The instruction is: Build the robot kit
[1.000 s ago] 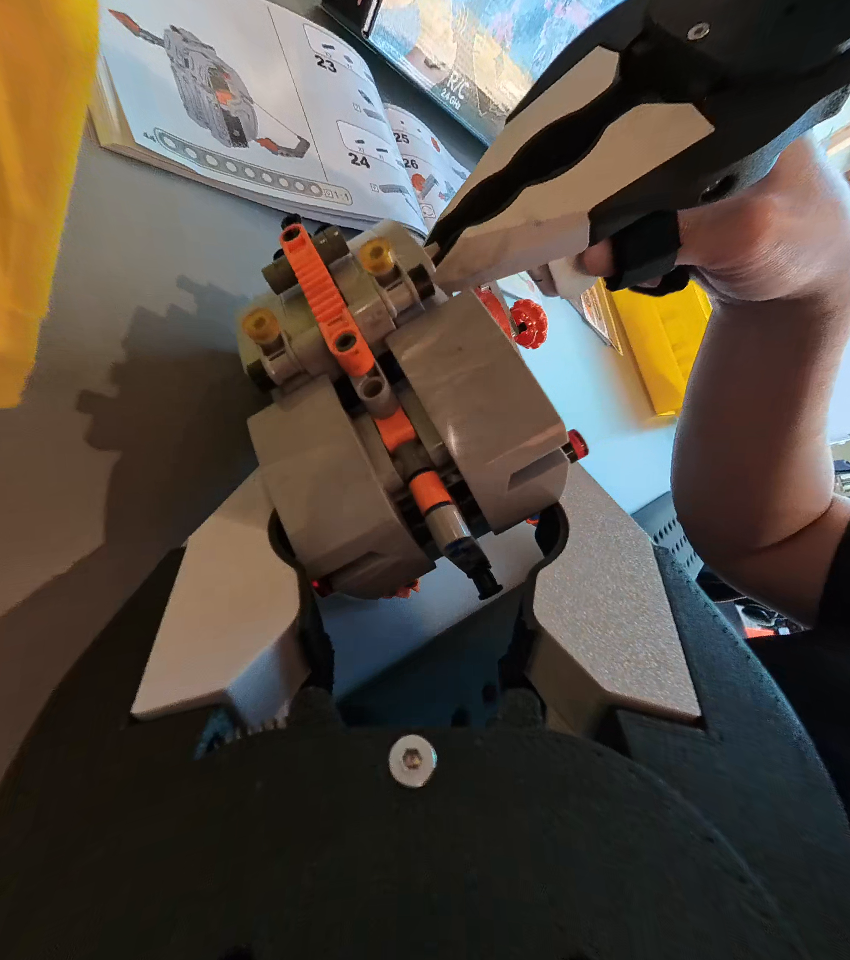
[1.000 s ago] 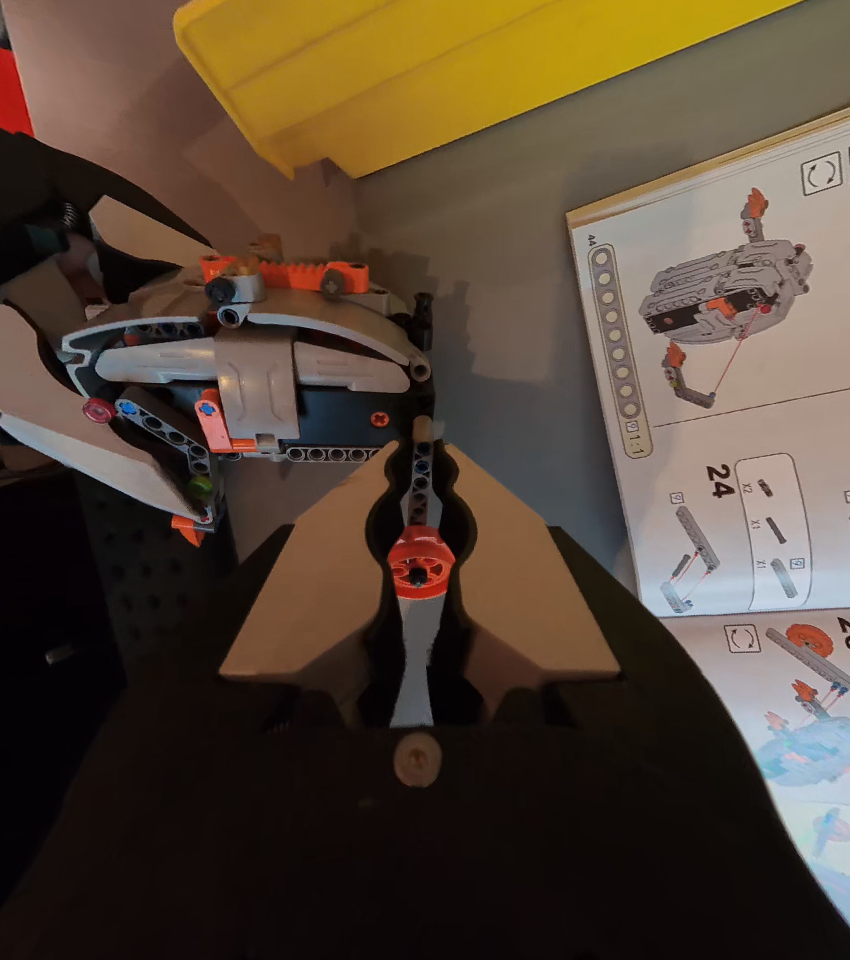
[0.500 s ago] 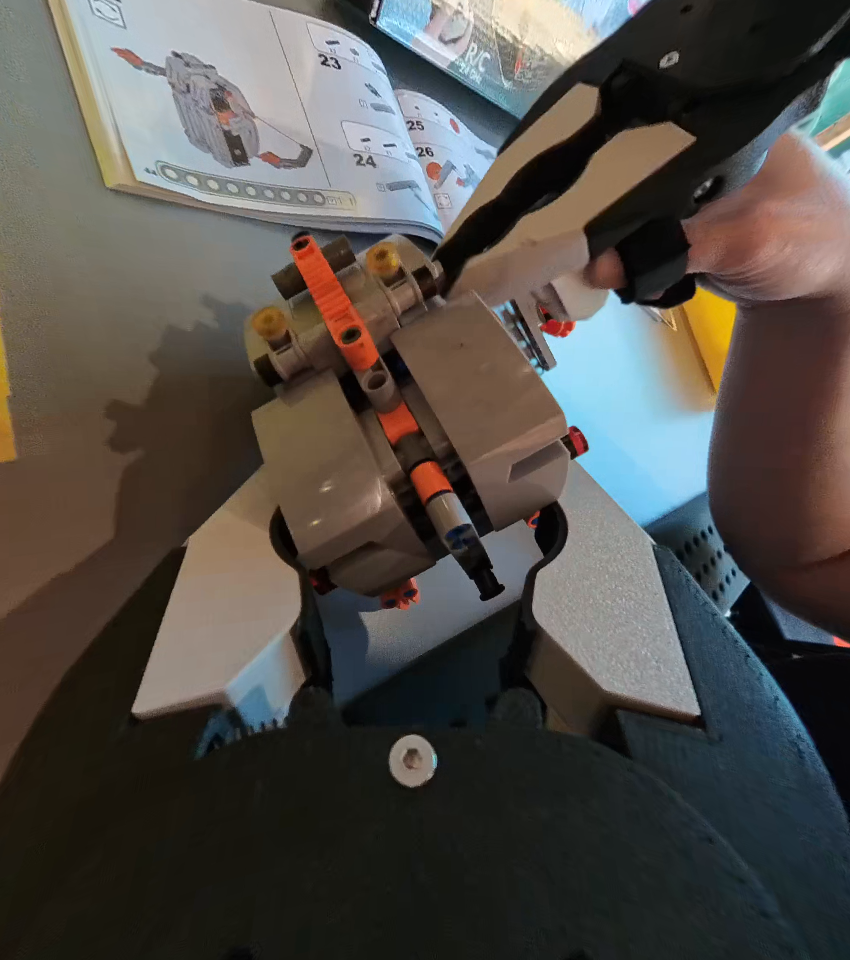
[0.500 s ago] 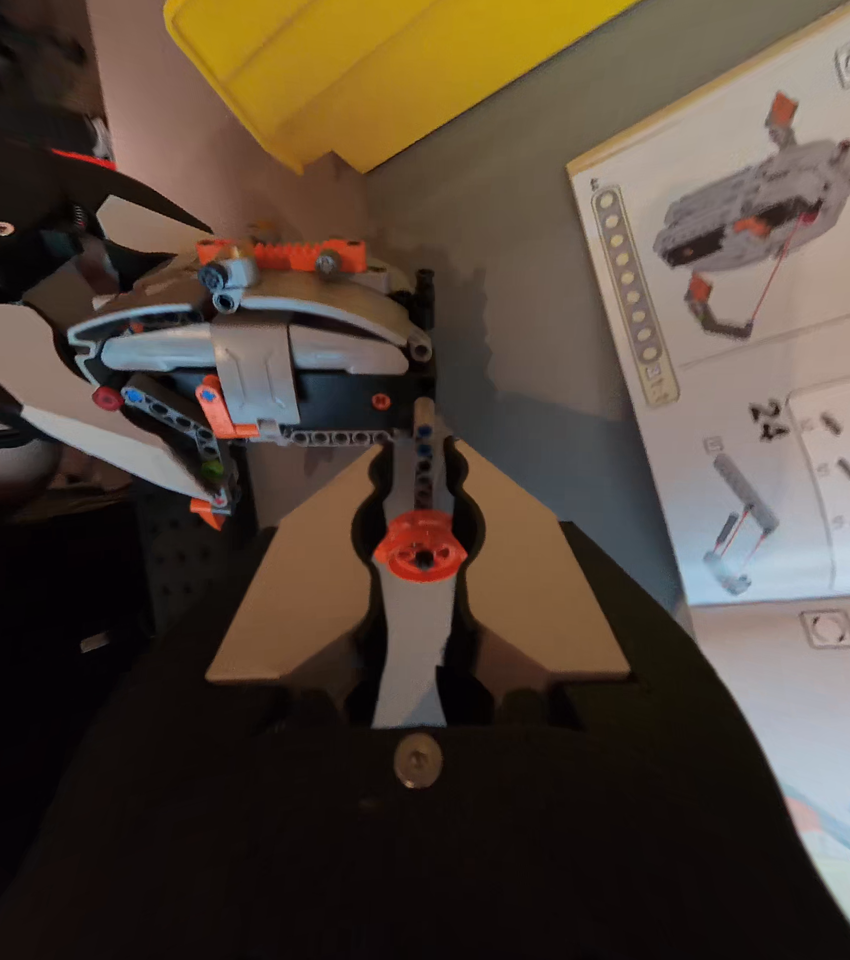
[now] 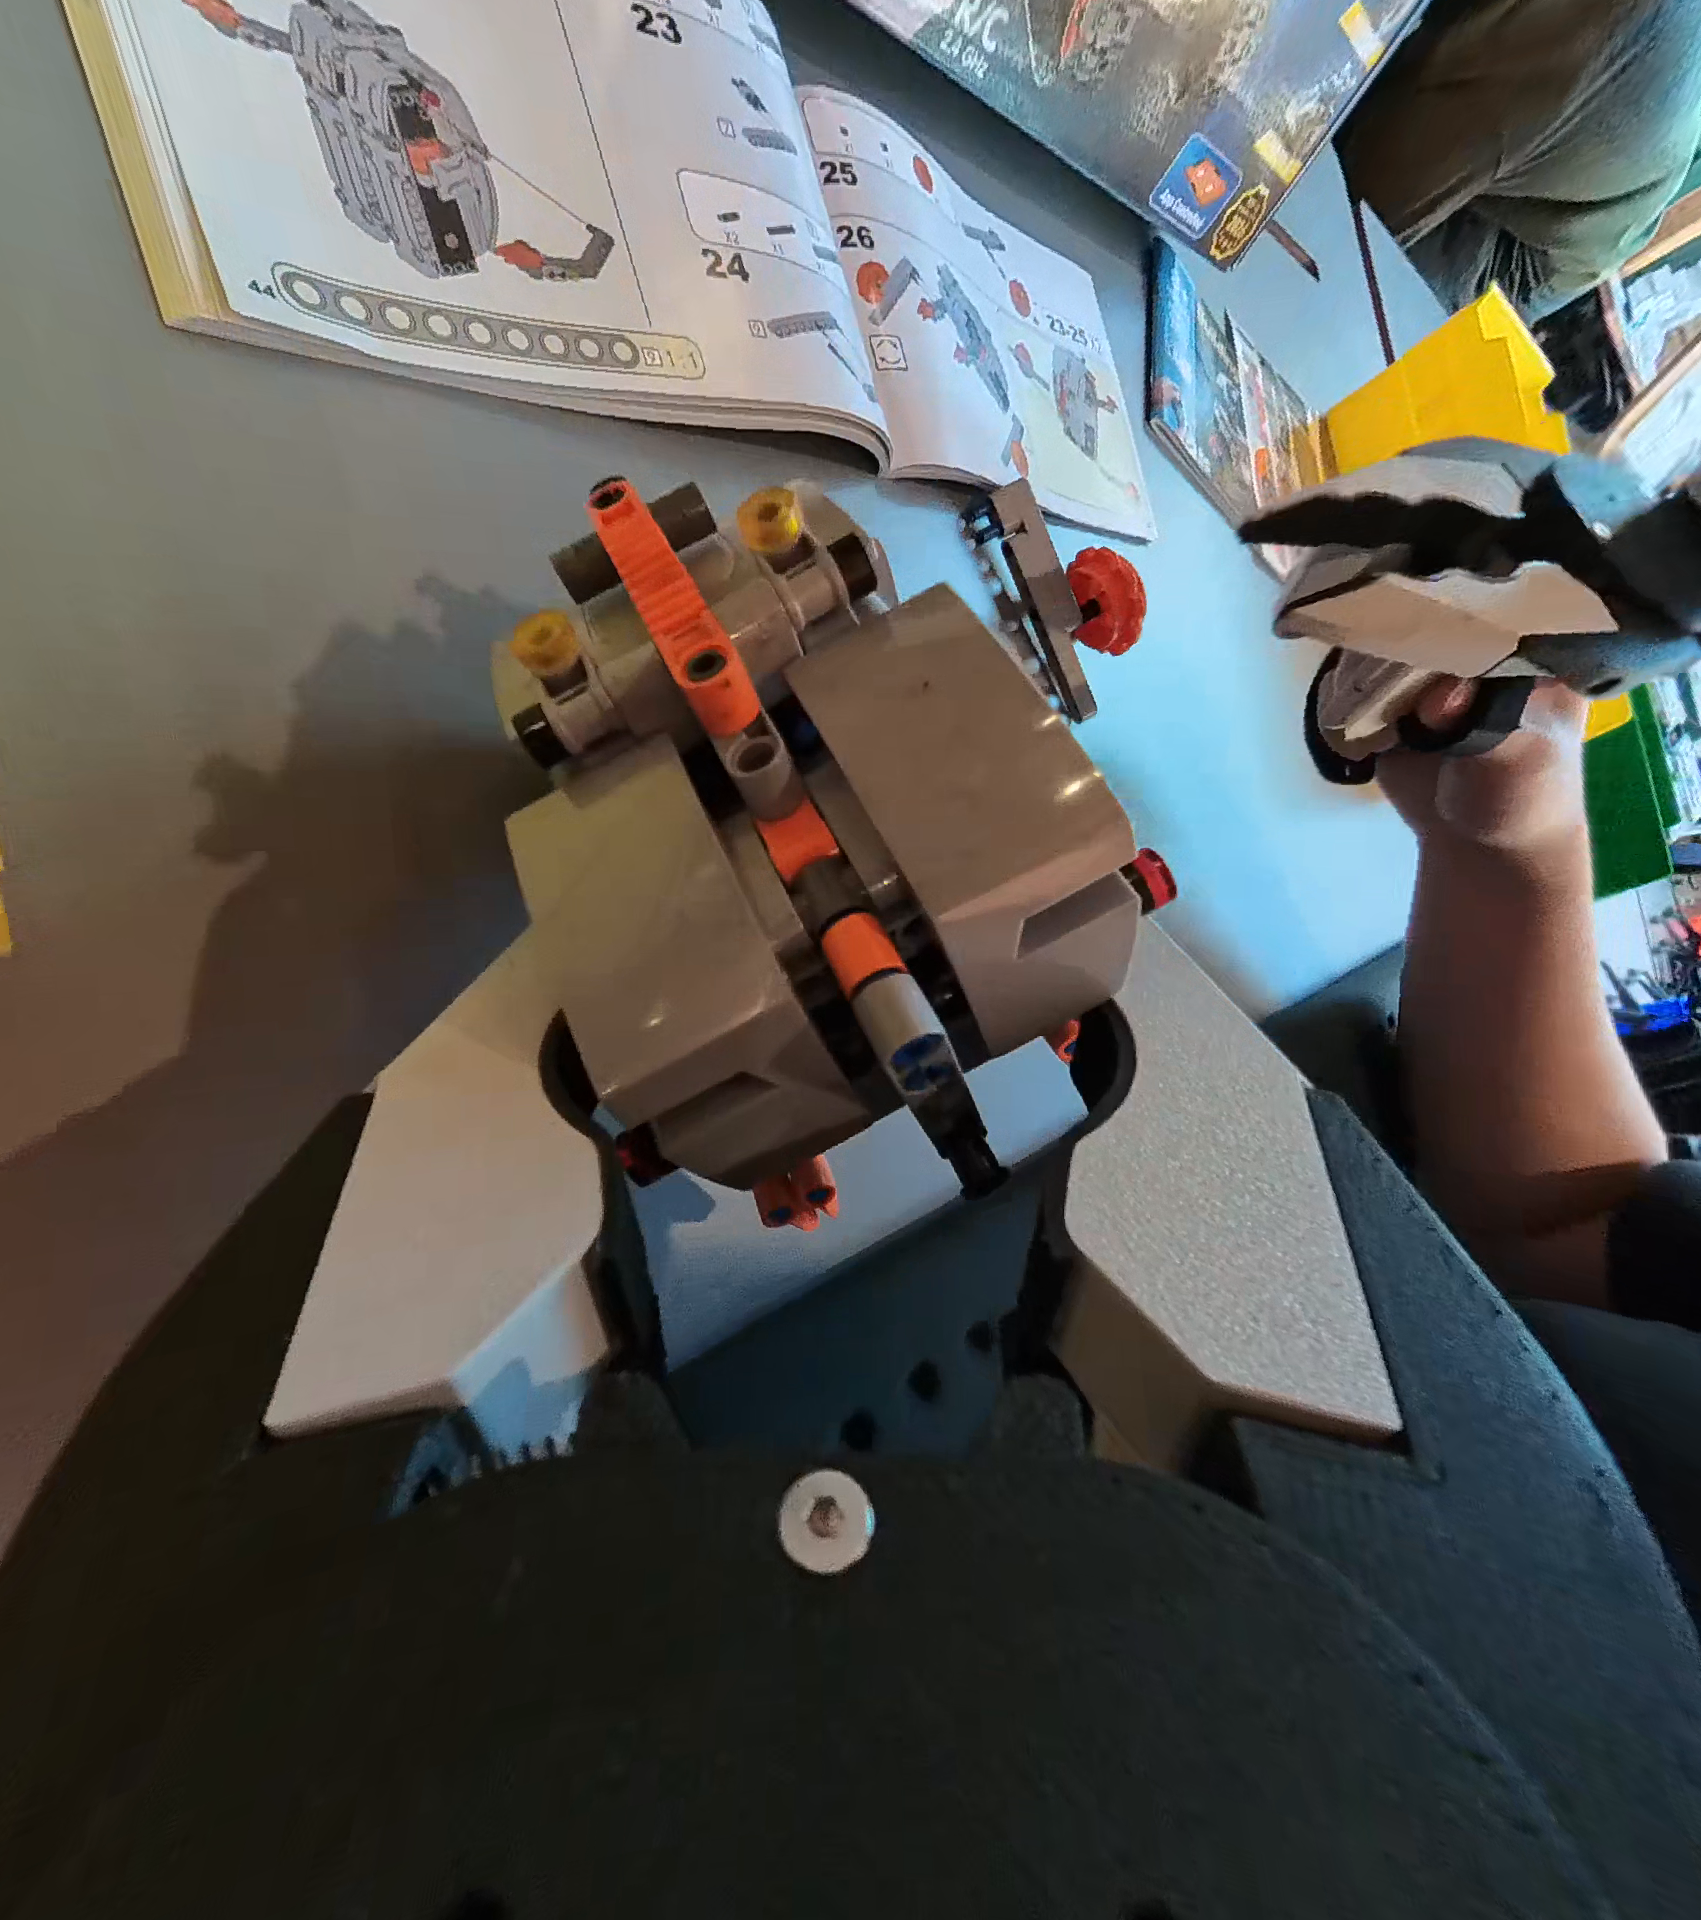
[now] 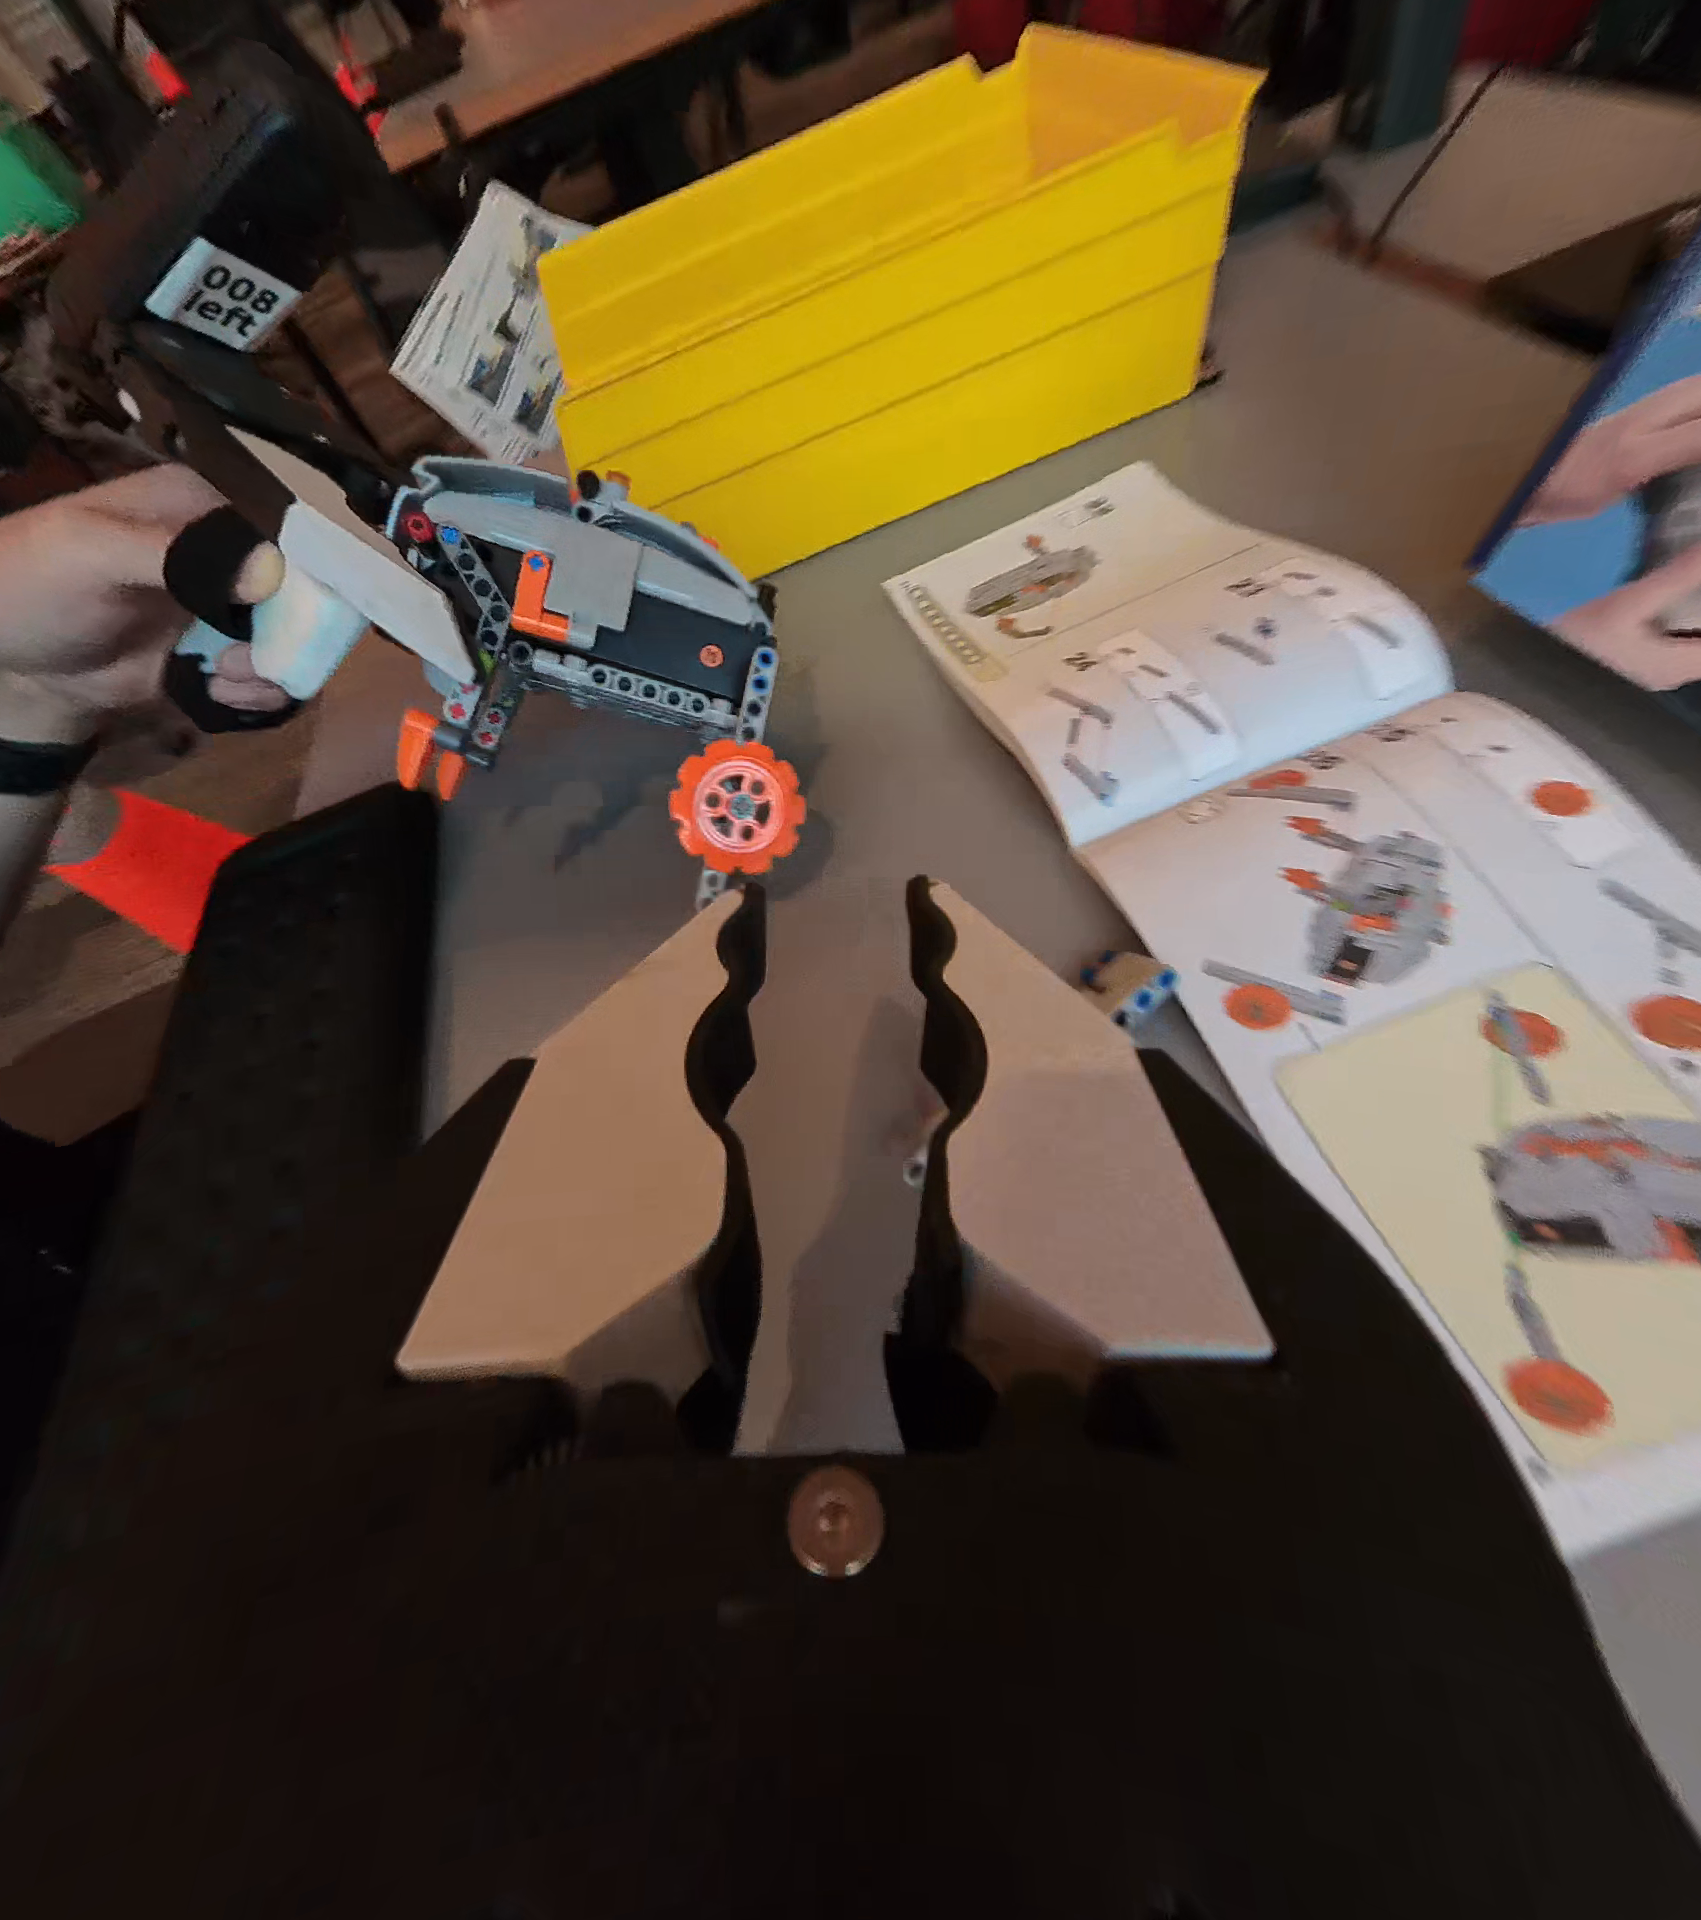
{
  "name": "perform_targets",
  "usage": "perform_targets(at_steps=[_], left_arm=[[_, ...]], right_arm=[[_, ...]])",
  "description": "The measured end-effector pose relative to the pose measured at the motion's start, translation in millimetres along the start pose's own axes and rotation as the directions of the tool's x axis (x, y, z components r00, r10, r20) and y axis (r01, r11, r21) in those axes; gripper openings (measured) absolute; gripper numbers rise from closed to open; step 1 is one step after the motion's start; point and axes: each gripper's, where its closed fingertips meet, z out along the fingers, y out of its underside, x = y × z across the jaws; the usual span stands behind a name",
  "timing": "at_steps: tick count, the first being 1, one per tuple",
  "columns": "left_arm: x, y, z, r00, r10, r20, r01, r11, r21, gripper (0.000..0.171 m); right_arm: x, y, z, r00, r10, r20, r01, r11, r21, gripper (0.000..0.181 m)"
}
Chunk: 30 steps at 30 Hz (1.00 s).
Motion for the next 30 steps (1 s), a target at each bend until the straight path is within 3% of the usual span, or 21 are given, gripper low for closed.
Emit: perform_targets(at_steps=[4, 8, 15, 23, 30], left_arm=[[3.0, 0.8, 0.2, 1.000, 0.015, 0.014, -0.013, 0.995, -0.097, 0.091], [13.7, 6.4, 2.3, 0.999, 0.050, -0.006, -0.050, 0.966, -0.253, 0.091], [28.4, 4.6, 15.1, 0.995, 0.099, -0.025, -0.099, 0.875, -0.475, 0.091], [38.3, -0.1, 27.7, 0.982, 0.141, -0.127, -0.188, 0.811, -0.553, 0.091], [41.0, 1.7, 29.0, 0.968, 0.127, -0.217, -0.231, 0.792, -0.565, 0.091]], right_arm=[[17.2, 16.6, -34.0, 0.988, -0.088, -0.125, 0.097, 0.993, 0.070, 0.026], [40.7, 44.8, -47.1, 0.963, -0.156, -0.219, 0.143, 0.987, -0.074, 0.026], [27.9, 44.1, -37.2, 0.979, -0.133, -0.153, 0.126, 0.990, -0.055, 0.025], [7.4, 55.8, -23.0, 0.982, -0.168, -0.091, 0.155, 0.979, -0.136, 0.026], [-1.9, 63.3, -16.3, 0.990, -0.136, -0.047, 0.127, 0.978, -0.165, 0.026]])
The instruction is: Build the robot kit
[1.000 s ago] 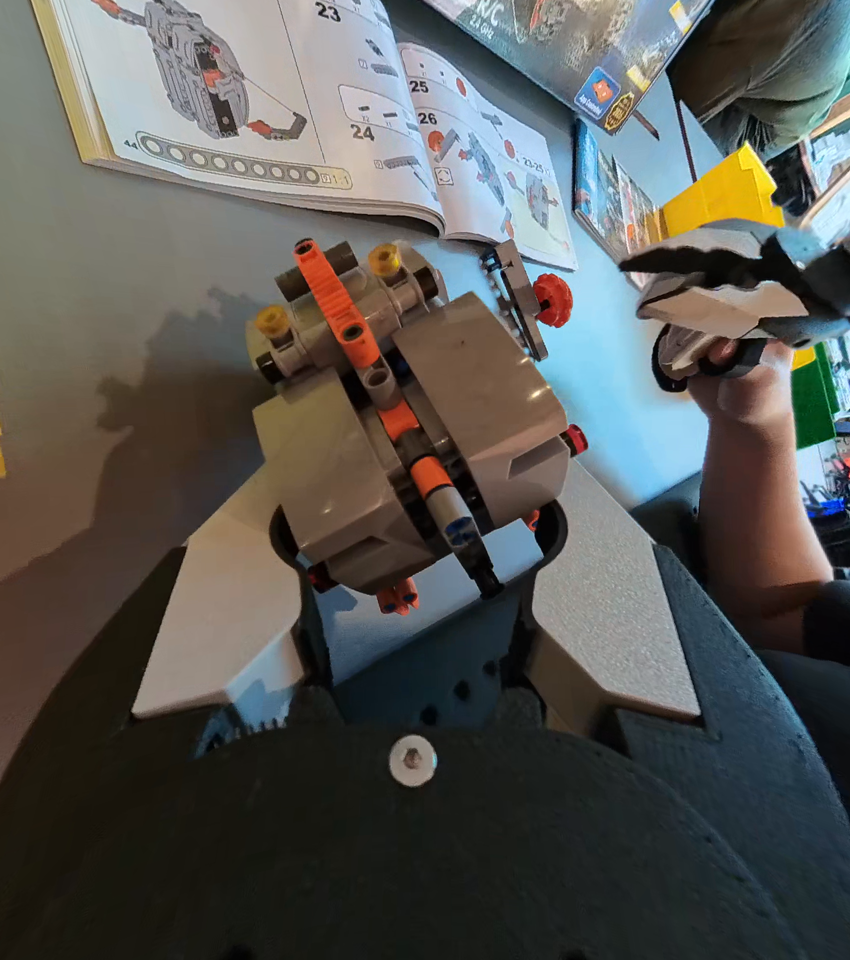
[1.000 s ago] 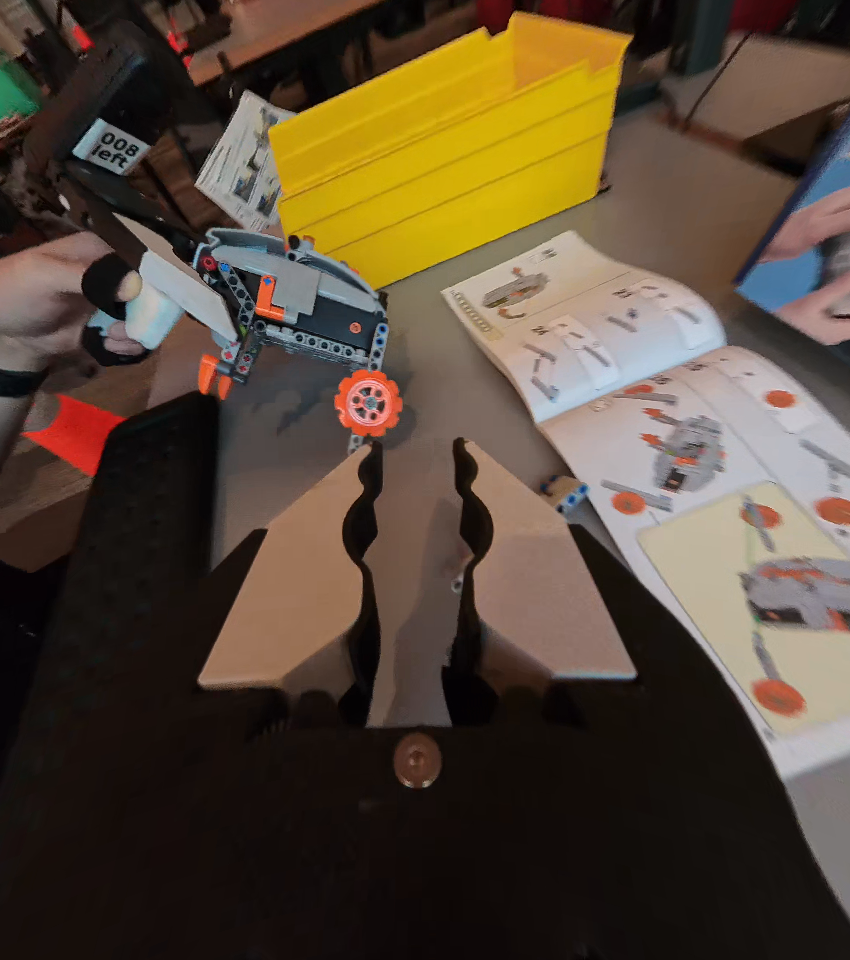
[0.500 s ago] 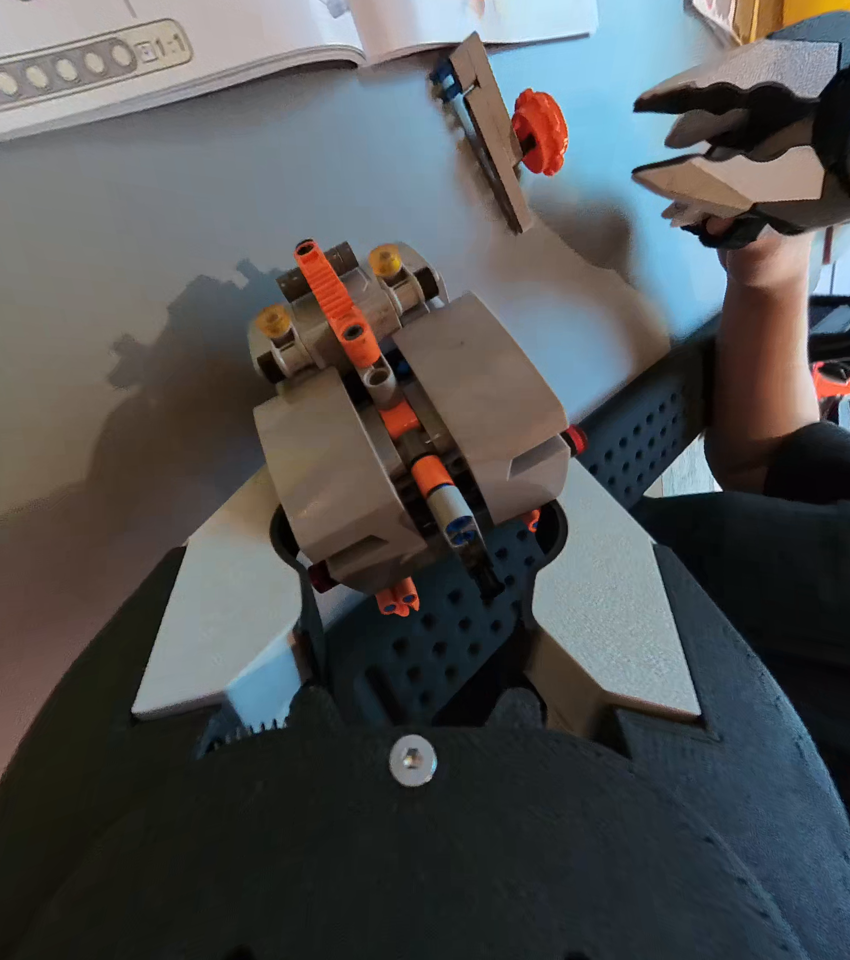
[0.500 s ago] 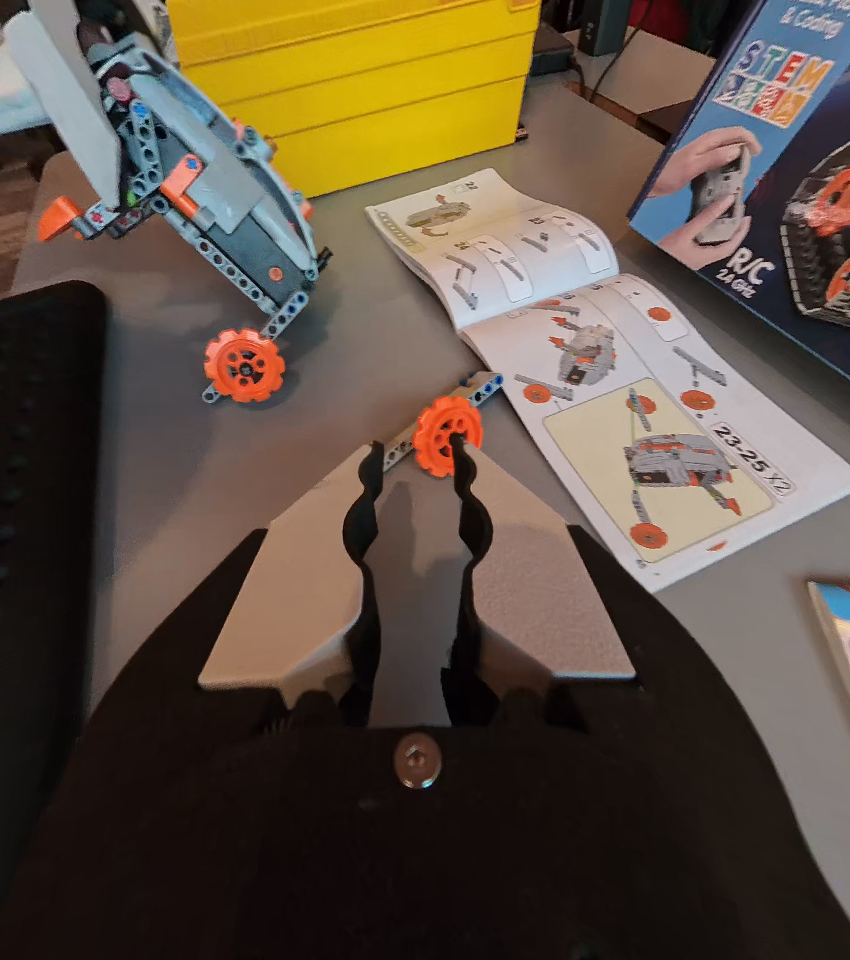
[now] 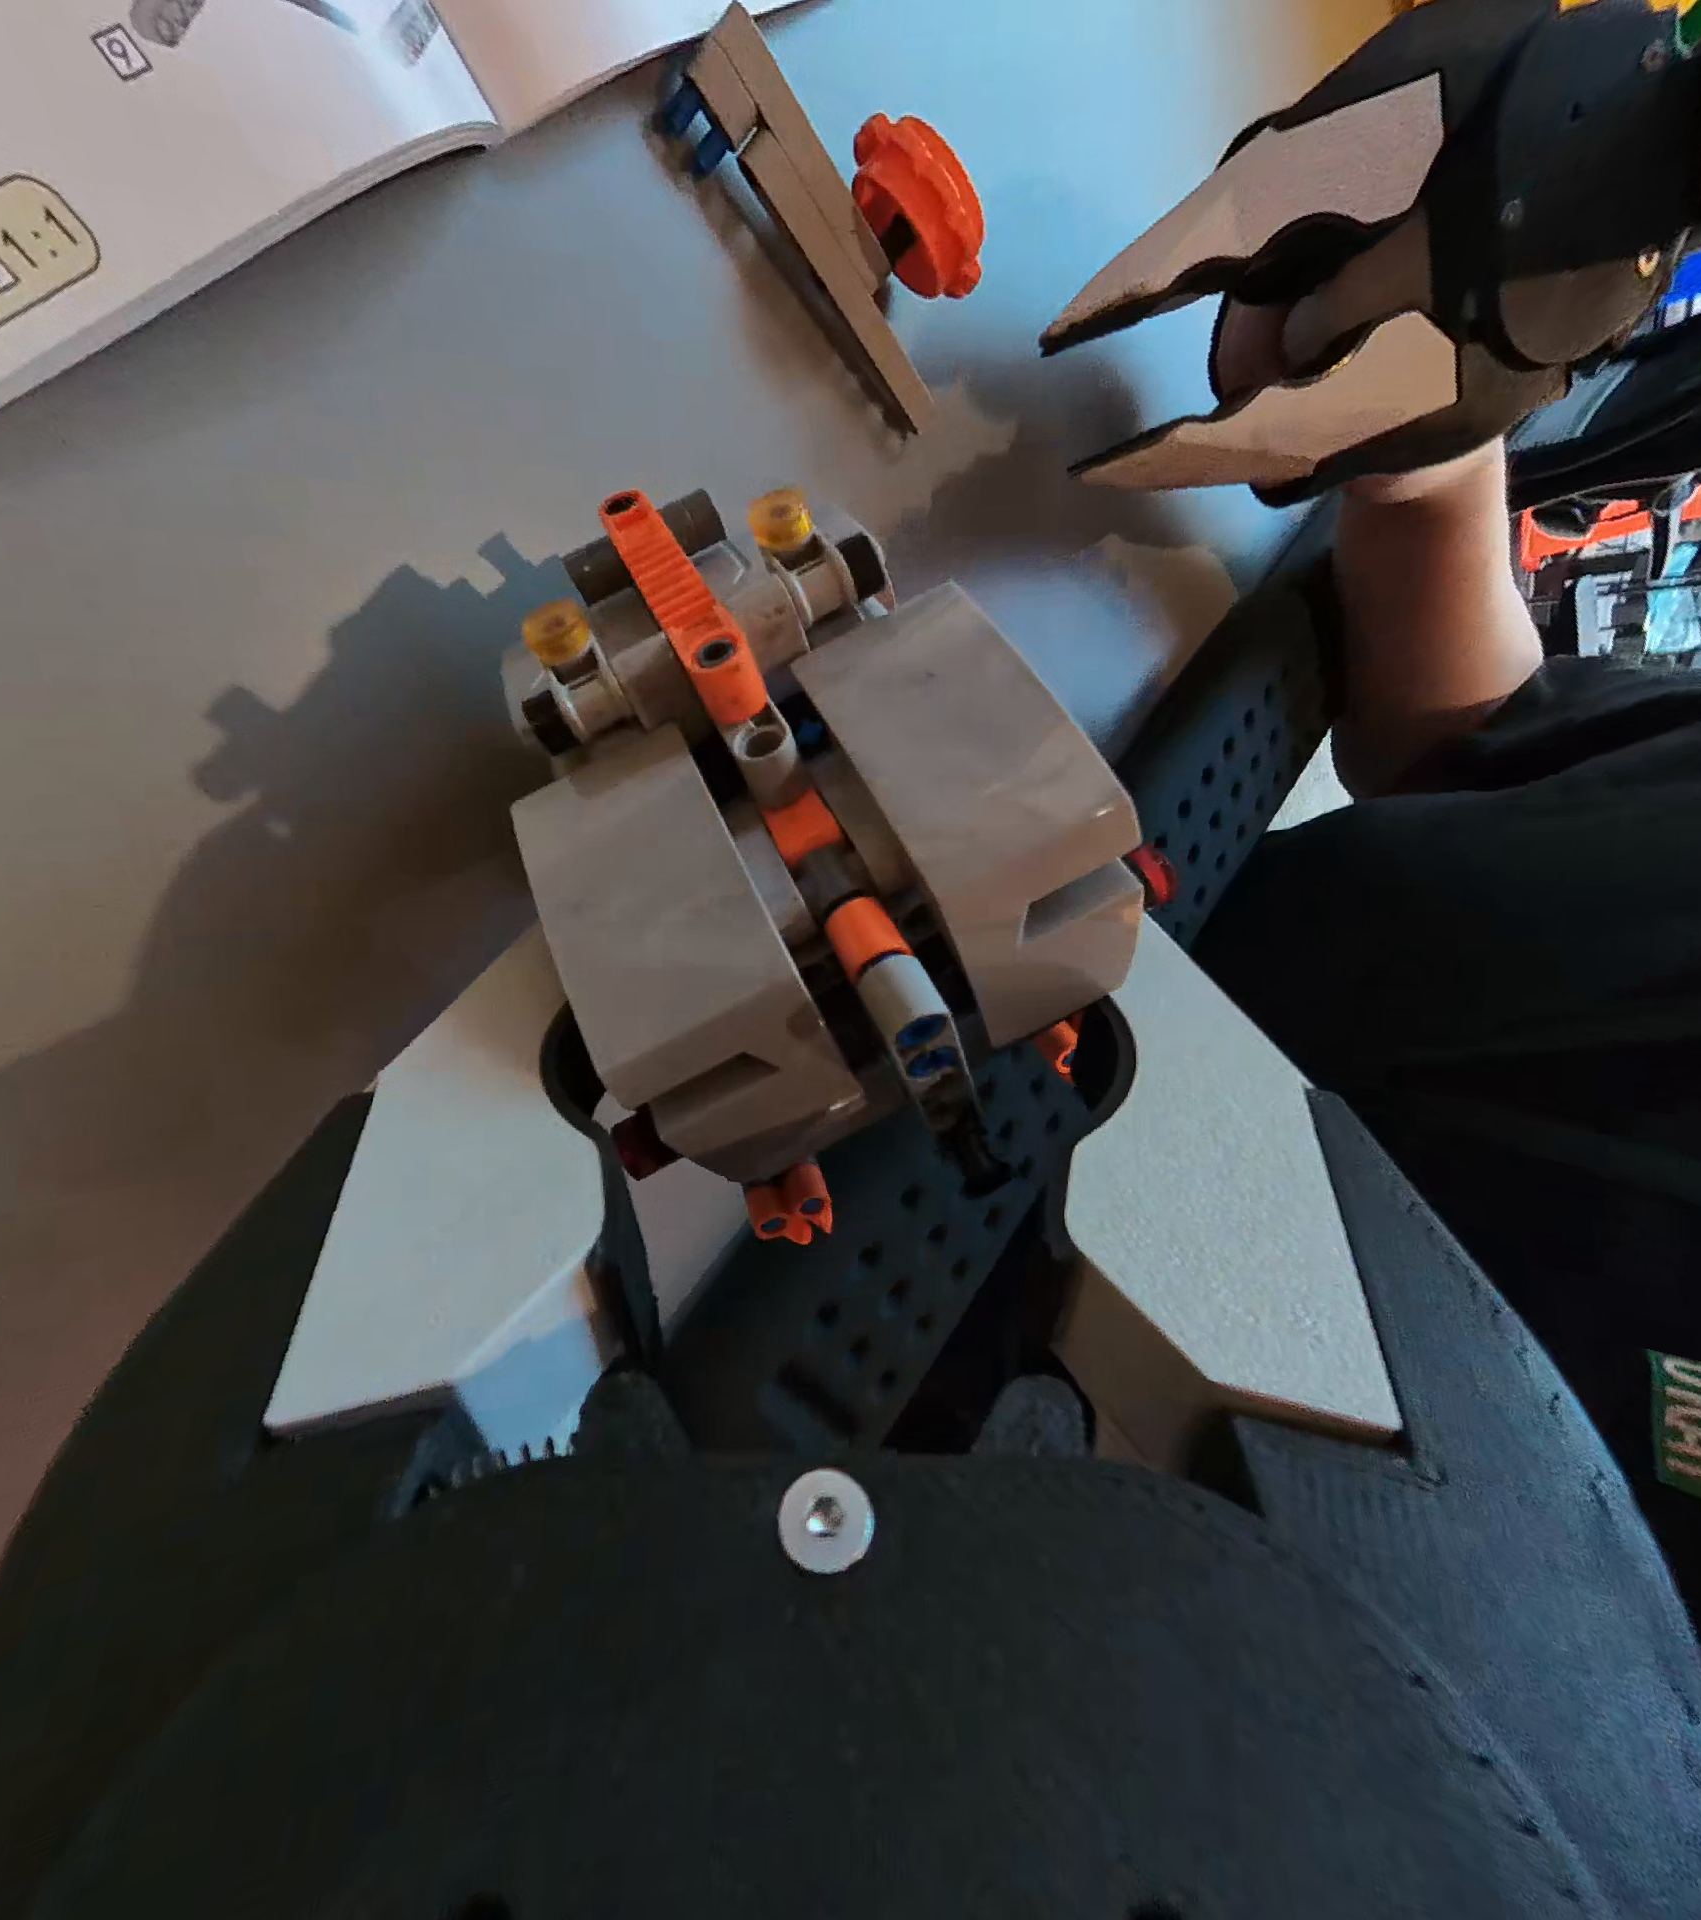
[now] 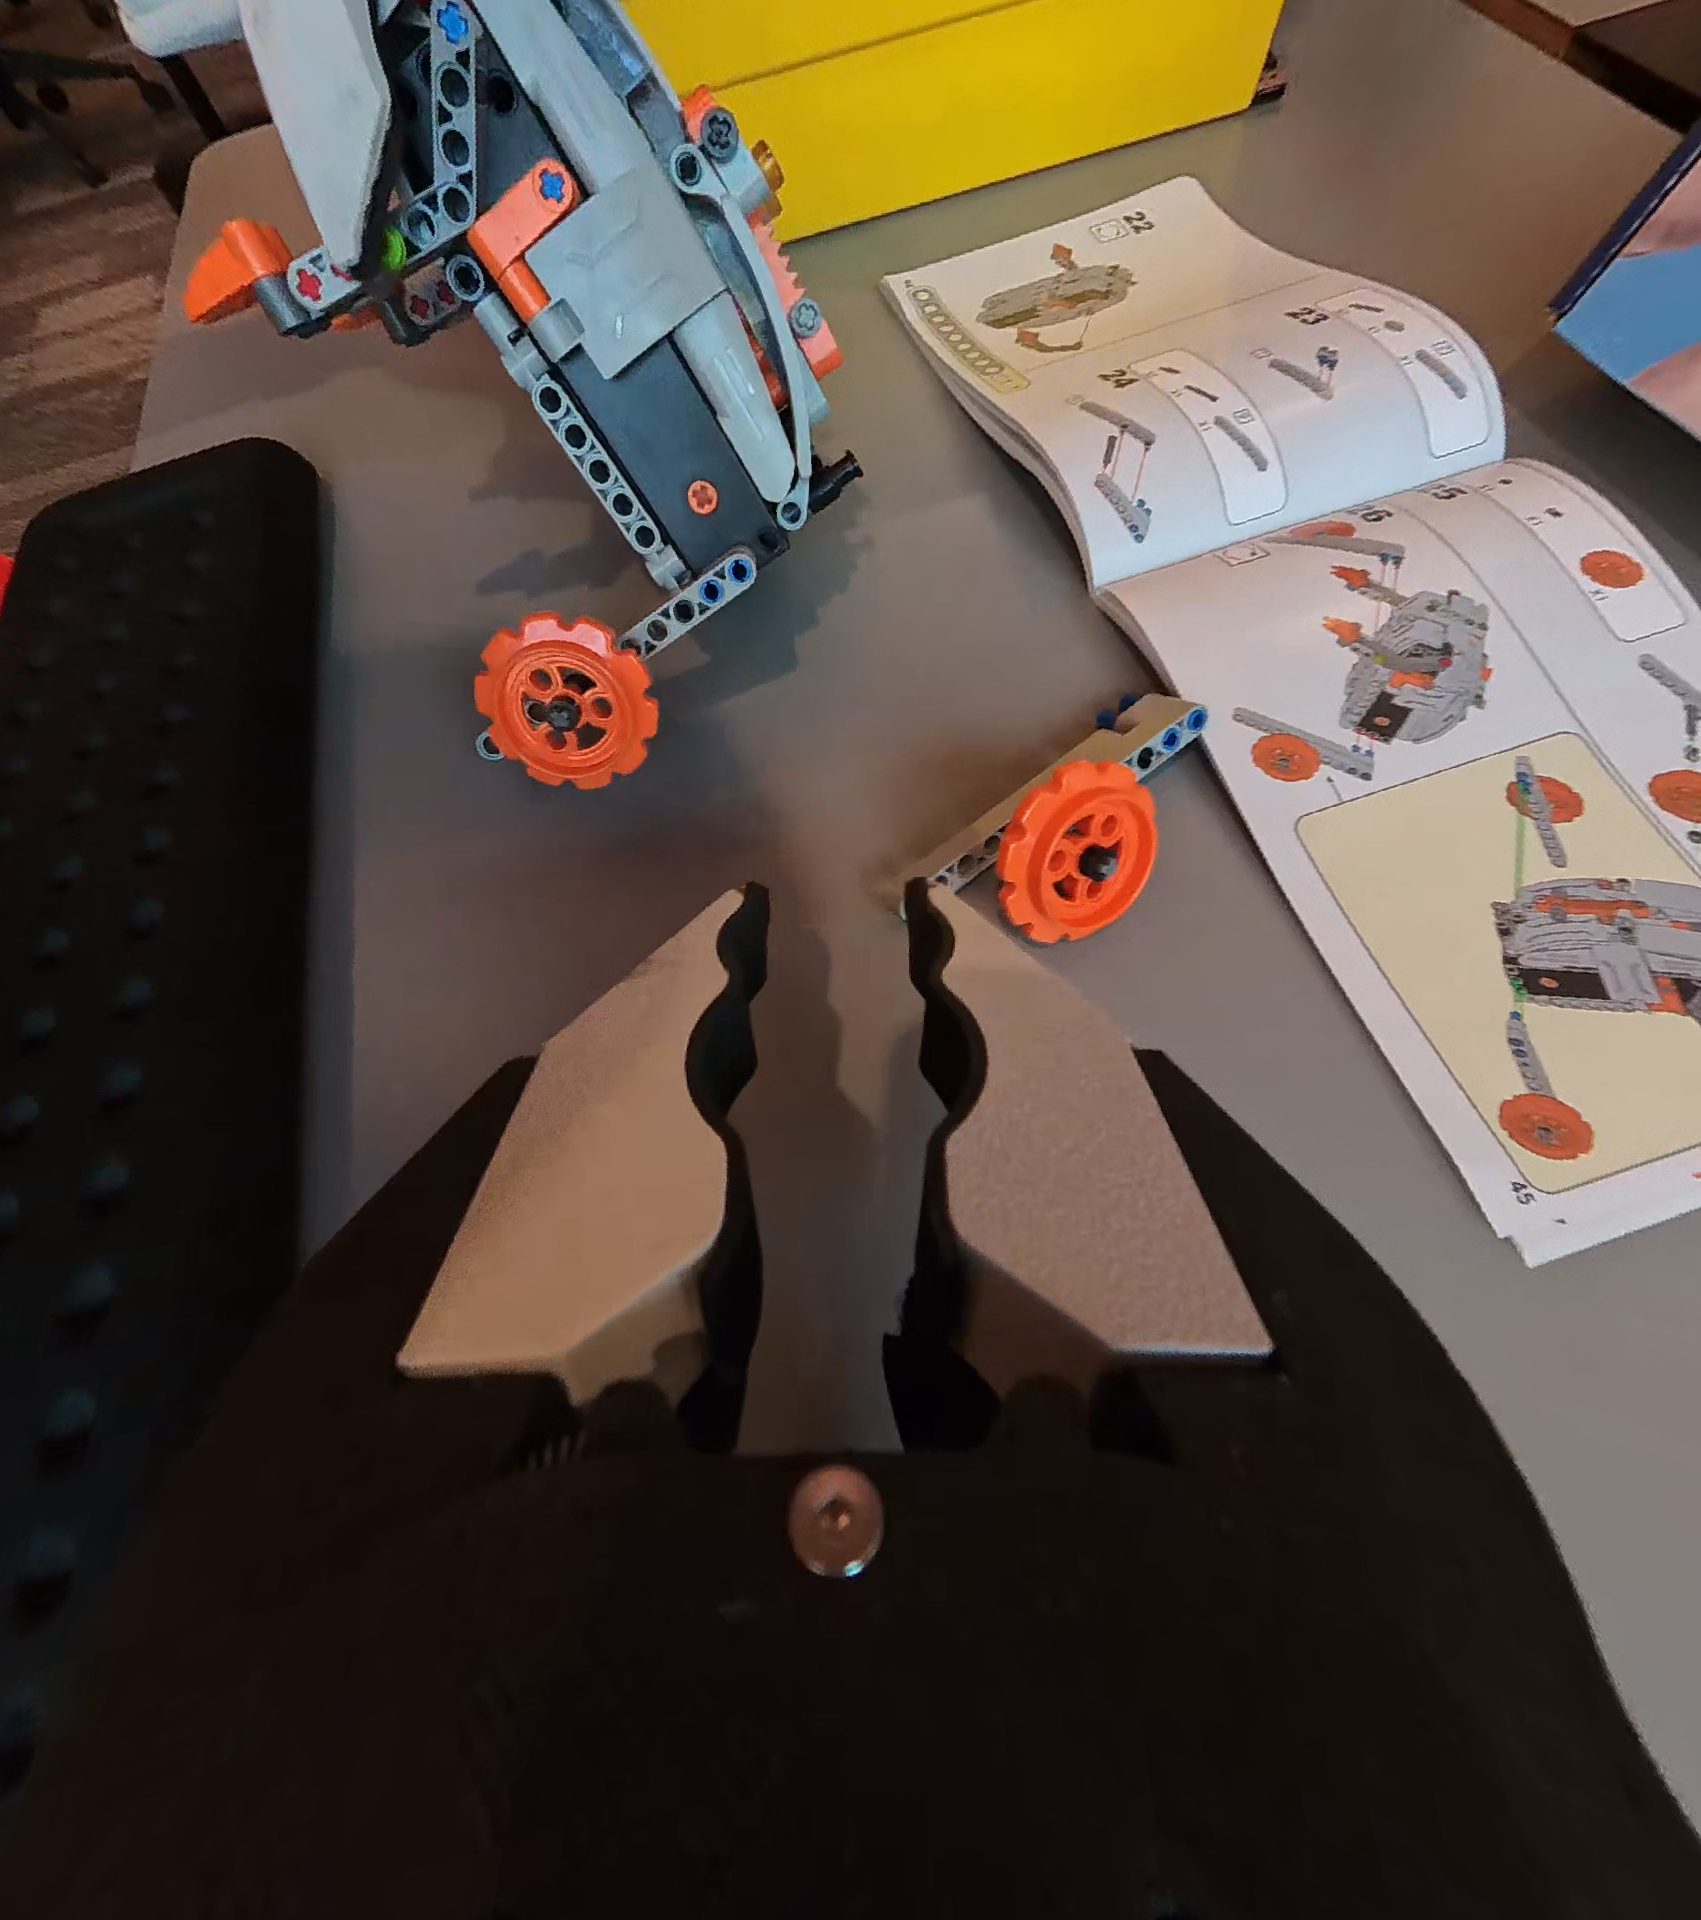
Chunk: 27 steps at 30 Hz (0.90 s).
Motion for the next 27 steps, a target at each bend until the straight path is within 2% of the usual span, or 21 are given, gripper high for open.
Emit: perform_targets(at_steps=[6, 12, 21, 27], left_arm=[[-0.7, 3.0, -0.8, 1.000, 0.025, -0.013, -0.025, 1.000, 0.007, 0.091], [-0.7, 5.0, -0.8, 0.999, 0.039, -0.009, -0.039, 0.999, 0.002, 0.091], [-1.0, 7.5, -0.5, 0.995, 0.081, 0.064, -0.078, 0.996, -0.049, 0.091], [0.4, 9.7, 0.6, 0.994, 0.060, 0.088, -0.056, 0.997, -0.056, 0.091]], right_arm=[[4.5, 7.0, -0.5, 1.000, 0.029, -0.002, -0.029, 0.999, -0.027, 0.026], [8.4, 4.7, -2.2, 0.996, 0.089, 0.008, -0.089, 0.996, 0.003, 0.025], [10.8, 11.0, -0.2, 0.997, 0.074, -0.010, -0.074, 0.997, -0.029, 0.025], [11.8, 10.6, -2.0, 0.998, 0.053, -0.032, -0.054, 0.998, -0.037, 0.024]])
